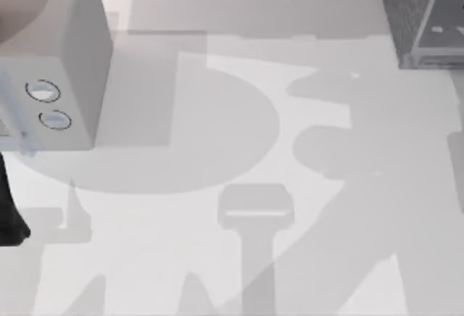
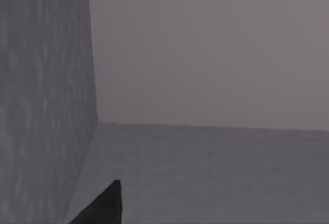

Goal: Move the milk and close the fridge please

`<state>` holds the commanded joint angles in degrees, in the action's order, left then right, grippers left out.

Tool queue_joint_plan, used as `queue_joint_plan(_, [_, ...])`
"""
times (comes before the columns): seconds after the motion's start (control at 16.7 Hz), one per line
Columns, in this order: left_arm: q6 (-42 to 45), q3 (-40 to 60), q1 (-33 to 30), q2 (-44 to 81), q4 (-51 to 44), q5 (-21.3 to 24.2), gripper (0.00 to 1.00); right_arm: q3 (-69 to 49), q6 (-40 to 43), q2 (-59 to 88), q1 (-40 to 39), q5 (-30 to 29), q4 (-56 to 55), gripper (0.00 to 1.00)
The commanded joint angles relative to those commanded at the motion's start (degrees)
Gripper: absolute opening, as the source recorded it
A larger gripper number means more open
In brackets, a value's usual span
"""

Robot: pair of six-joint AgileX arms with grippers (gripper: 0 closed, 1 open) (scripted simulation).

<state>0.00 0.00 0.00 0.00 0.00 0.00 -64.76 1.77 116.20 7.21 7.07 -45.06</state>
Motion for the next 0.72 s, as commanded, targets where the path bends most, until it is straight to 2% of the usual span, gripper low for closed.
queue_joint_plan(0.42, [0.0,0.0,0.0,0.0,0.0,0.0,1.0,23.54,0.1,-37.9,-5.75,-4.65,11.37,1.0])
queue_joint_plan(0.72, [0.0,0.0,0.0,0.0,0.0,0.0,1.0,35.34,0.13,-62.6,-7.35,-6.49,18.17,1.0])
